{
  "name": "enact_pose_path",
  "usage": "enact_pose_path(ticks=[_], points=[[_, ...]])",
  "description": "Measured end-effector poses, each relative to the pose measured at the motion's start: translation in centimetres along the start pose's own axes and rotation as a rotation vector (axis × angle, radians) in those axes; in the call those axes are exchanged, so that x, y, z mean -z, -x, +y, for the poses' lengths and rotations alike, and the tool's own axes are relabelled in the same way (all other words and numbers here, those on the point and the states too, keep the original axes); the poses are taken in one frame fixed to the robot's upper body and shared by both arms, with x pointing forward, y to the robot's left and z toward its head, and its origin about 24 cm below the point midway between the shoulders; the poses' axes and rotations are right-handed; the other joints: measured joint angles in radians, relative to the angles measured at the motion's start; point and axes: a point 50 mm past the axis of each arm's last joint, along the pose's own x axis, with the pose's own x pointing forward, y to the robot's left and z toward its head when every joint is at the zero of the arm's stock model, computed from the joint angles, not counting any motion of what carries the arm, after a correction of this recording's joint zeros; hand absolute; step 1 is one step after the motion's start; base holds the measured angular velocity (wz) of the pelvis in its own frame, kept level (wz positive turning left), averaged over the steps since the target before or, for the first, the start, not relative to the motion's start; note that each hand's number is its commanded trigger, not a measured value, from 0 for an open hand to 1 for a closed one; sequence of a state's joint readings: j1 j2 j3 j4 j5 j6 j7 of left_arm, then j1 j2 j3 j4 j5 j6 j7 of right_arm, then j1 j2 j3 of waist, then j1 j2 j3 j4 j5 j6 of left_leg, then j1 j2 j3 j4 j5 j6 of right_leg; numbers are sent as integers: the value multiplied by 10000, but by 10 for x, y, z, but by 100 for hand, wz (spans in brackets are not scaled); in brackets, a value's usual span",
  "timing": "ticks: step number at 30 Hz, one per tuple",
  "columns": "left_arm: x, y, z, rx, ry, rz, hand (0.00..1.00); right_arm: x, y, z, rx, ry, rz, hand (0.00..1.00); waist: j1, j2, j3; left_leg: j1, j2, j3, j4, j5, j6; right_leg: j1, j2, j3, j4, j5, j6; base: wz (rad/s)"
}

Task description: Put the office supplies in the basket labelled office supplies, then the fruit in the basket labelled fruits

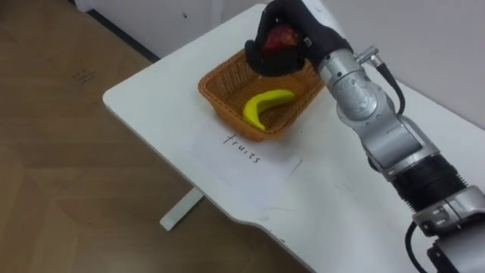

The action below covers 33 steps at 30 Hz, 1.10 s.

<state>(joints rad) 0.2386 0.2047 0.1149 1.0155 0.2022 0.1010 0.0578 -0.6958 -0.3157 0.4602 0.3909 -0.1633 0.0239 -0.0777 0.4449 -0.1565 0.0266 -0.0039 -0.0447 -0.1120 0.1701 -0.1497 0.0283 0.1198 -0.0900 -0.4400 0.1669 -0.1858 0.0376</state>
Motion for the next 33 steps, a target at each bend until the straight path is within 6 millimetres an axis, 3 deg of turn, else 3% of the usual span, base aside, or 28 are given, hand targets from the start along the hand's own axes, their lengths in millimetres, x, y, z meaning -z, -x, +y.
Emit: enact_pose_path(ticks=[9,17,23,25,26,27,33], points=[[-4,-1,0,-3,8,-98,0,3,2,7,-615,44,99,100,-61,16,5,-10,7,7,67,0,0,3,-1,13,0,1,-1,-1],[-10,-2,5,-114,-17,-236,0,23,4,9,-751,112,942,100,-63,37,1,-49,1,36,183,-1,0,0,-12,11,14,1,-2,0],[-12,-2,5,-121,-17,-286,0,27,5,10,-791,105,1118,100,-105,40,-13,-40,2,76,211,-1,0,12,-13,7,17,3,-5,-1],[-13,-2,5,-128,-19,-296,0,27,5,10,-798,95,1118,80,-114,39,-14,-42,2,75,214,-1,0,11,-14,0,17,3,-5,0],[-13,-2,5,-143,-18,-309,0,27,5,10,-809,94,1118,64,-123,39,-15,-42,1,74,214,-1,0,11,-16,-2,17,3,-5,0],[-13,-2,5,-150,-19,-295,0,27,5,10,-814,95,1119,4,-117,41,-15,-42,1,73,217,-1,0,10,-17,-2,17,3,-5,0],[-12,-2,6,-164,-22,-267,0,28,5,9,-861,123,1136,0,-108,39,-24,-56,-4,64,220,-2,0,1,-24,-21,18,3,-6,0]])
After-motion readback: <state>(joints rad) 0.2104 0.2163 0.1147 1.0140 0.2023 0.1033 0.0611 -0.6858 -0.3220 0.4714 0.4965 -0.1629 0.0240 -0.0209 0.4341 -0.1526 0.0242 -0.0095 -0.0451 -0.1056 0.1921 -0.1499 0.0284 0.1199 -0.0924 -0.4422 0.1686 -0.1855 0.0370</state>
